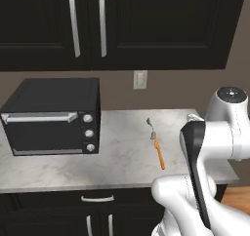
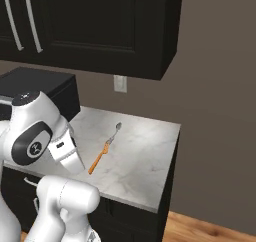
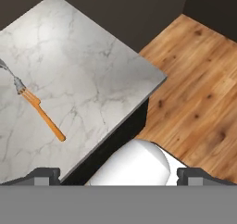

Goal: Organize the utensils by type. Pick up the wooden spoons from the counter and place them in the open cabinet. Then pick up the metallic utensils from the counter and place them in the open drawer.

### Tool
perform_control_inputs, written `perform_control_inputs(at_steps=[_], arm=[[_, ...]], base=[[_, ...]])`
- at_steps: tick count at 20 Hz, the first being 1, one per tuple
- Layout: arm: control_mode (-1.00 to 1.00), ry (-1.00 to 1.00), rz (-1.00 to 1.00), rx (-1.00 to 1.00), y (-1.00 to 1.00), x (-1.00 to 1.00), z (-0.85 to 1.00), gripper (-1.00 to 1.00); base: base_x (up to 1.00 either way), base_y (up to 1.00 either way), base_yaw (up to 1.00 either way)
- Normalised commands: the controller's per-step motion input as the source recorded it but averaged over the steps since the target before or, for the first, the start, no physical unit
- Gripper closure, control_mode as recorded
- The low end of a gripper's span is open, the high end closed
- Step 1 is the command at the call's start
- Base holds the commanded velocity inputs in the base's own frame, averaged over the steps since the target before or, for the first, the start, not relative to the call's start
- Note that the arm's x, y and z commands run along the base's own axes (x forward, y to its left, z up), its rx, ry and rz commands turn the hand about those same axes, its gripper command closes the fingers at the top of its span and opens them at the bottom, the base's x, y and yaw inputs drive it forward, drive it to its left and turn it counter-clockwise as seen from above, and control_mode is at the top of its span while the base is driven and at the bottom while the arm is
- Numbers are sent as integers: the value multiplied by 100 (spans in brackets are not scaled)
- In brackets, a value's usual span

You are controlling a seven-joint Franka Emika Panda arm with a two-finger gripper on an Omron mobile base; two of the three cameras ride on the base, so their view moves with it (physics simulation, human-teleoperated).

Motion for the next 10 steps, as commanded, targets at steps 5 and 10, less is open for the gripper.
perform_control_inputs(at_steps=[5, 10], arm=[[100, 0, 0, 0, 0, 0, 0, -100], [100, 0, 0, 0, 0, 0, 0, -100]], base=[[0, -1, 0], [0, 0, 0]])
